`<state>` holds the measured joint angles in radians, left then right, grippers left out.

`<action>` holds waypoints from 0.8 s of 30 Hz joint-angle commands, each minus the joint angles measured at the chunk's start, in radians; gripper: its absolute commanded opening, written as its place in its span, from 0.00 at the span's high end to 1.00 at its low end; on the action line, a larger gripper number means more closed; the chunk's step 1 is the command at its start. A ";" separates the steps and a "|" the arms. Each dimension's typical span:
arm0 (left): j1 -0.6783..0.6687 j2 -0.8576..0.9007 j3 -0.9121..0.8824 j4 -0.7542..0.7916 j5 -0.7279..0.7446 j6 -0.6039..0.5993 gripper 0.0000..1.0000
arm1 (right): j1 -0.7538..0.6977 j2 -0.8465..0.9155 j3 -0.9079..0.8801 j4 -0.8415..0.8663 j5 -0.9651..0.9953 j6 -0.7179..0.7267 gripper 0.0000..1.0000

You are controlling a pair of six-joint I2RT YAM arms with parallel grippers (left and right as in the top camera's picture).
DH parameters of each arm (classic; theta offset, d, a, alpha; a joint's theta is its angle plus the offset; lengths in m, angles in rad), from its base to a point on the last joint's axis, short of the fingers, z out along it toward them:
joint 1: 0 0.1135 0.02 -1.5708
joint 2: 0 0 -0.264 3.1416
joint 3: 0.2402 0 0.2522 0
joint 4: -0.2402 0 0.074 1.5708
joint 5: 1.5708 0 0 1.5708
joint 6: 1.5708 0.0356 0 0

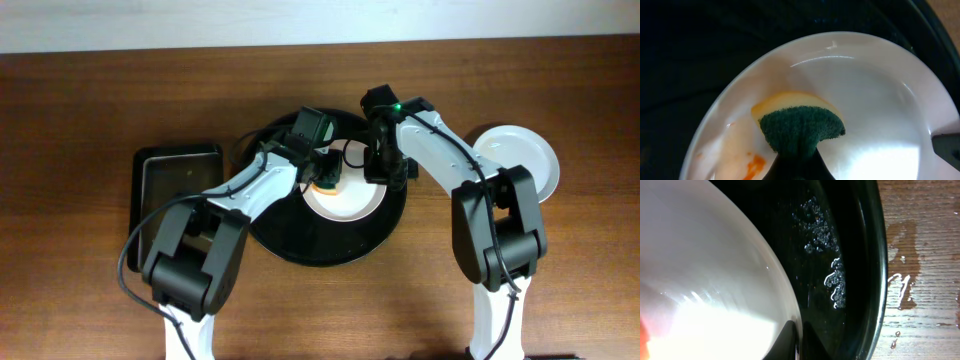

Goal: Clean dirty plates on tray and stack at the side
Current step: 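Lift the white plate by its rim with the right gripper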

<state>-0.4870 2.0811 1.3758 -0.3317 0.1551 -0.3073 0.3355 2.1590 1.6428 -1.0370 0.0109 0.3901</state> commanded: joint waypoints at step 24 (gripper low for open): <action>0.047 0.044 0.330 -0.546 -0.351 -0.165 0.99 | 0.018 -0.162 0.136 -0.197 0.446 -0.020 0.96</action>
<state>-0.4606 2.1212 1.6924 -0.8673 -0.2276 -0.4732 0.3542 2.0579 1.7386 -1.2228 0.3347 0.3801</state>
